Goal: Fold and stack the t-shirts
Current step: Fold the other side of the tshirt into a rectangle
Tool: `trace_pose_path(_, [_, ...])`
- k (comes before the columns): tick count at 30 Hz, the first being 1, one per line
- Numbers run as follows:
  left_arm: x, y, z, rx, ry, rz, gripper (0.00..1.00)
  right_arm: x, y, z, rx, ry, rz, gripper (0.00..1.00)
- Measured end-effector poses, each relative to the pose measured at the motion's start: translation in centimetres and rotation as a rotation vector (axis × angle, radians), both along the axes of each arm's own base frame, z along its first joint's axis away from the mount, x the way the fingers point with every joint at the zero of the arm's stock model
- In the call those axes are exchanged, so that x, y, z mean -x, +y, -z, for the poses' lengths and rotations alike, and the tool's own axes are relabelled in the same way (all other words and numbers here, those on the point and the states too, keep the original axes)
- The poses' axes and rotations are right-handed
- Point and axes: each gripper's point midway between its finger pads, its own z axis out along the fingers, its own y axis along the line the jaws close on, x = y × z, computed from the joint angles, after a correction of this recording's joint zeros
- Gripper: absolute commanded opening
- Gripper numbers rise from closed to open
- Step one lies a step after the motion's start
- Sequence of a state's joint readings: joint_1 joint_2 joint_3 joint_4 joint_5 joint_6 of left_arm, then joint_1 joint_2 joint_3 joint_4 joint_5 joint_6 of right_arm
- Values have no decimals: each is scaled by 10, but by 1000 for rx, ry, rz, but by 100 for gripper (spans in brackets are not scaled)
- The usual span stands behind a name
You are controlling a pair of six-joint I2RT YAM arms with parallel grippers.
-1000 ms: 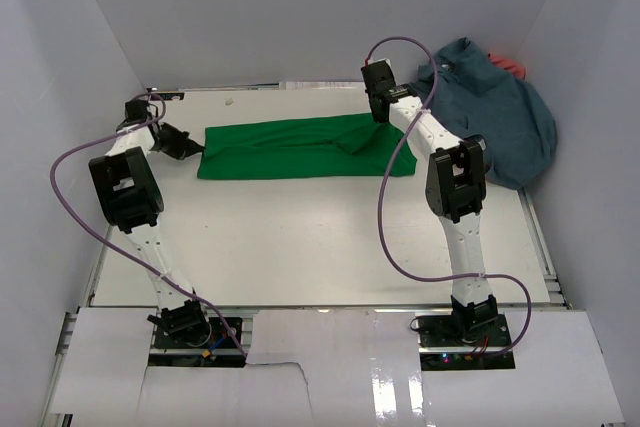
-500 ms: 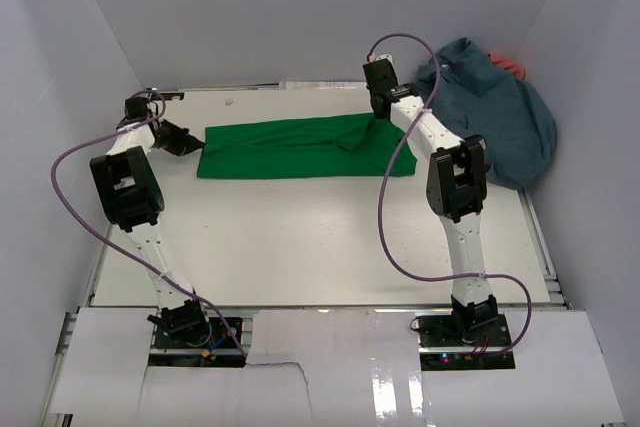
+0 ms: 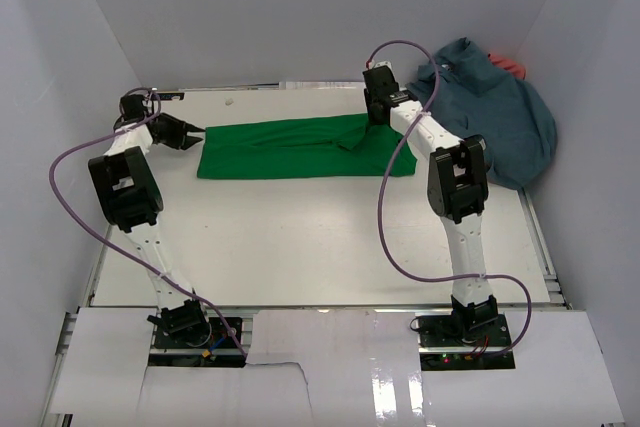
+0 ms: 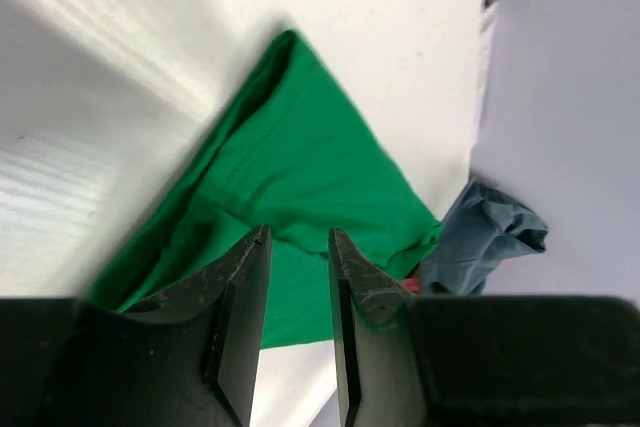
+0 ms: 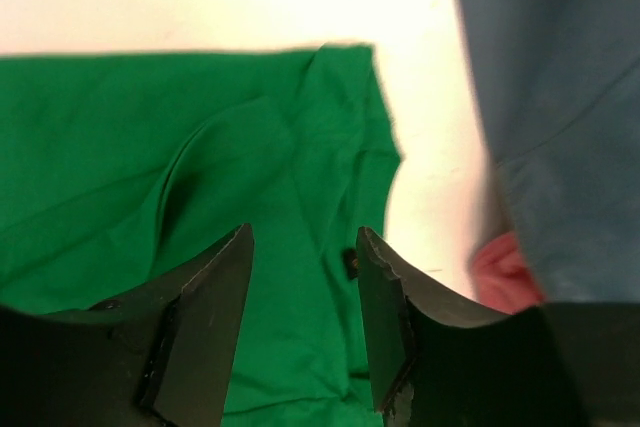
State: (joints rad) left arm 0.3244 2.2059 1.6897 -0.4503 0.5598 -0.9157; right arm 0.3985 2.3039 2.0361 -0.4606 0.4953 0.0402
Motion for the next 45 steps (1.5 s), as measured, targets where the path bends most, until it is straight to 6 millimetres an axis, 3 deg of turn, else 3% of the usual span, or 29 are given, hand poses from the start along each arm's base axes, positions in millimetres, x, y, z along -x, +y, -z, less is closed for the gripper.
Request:
trace_pose_path(8, [-10,1,-18,12,-59,4,41,38,23,40,-183,154,-51,56])
trace_pose_path(12, [-9,2,-26,-5,-78,11,40,49,38,43,-280,191,-74,56])
trace_pose_path(16, [-7,-10,-38,-36,-106,64,38,50,54,40,-361,200,-101,56])
trace_pose_path(18, [-5,-28,-41,-52,-113,116,38,51,59,40,-391,207,-110,56])
trace_pose_path(21, [-1,-75,-41,-73,-118,229,38,53,64,39,-420,219,-119,56])
trace_pose_path(27, [30,-203,-29,-142,-112,523,37,58,65,42,-428,232,-123,57])
trace_pose_path(32, [64,-282,-22,-186,-126,718,36,75,61,41,-430,259,-126,57])
trace_pose_path(36, [77,-306,-12,-196,-128,788,36,80,69,29,-480,260,-154,57])
trace_pose_path(45, [82,-319,39,-235,-78,870,35,87,85,24,-510,273,-180,54])
